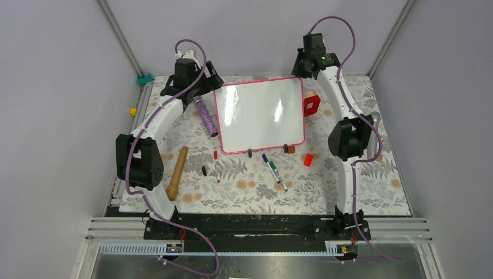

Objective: Write a sentence on the whiteboard
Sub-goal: Move the whiteboard to the center of the board.

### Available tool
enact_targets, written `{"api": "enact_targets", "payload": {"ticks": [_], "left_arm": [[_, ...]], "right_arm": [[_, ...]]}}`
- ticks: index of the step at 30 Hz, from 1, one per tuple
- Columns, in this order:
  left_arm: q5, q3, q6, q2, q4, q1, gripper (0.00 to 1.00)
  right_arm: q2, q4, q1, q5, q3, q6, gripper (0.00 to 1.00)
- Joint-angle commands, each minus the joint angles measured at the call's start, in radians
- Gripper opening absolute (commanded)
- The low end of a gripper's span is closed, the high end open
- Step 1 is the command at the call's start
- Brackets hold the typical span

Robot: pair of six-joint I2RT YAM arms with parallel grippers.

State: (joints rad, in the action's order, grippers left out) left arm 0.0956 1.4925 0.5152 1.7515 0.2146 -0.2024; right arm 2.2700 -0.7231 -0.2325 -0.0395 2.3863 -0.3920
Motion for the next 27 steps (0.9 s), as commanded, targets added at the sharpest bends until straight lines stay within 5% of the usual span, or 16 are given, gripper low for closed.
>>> {"api": "enact_targets", "payload": {"ticks": [1, 27], "left_arm": [[0.023, 0.132, -0.048, 0.046, 0.040, 0.006, 0.87], [0.040, -0.040, -0.062, -0.025, 0.007, -0.051, 0.82]], "right_arm": [[-0.041, 0.011, 0.004, 0.036, -0.046, 0.014, 0.00], [-0.244, 0.152, 0.004, 0.026, -0.394, -0.011, 0.00]]}}
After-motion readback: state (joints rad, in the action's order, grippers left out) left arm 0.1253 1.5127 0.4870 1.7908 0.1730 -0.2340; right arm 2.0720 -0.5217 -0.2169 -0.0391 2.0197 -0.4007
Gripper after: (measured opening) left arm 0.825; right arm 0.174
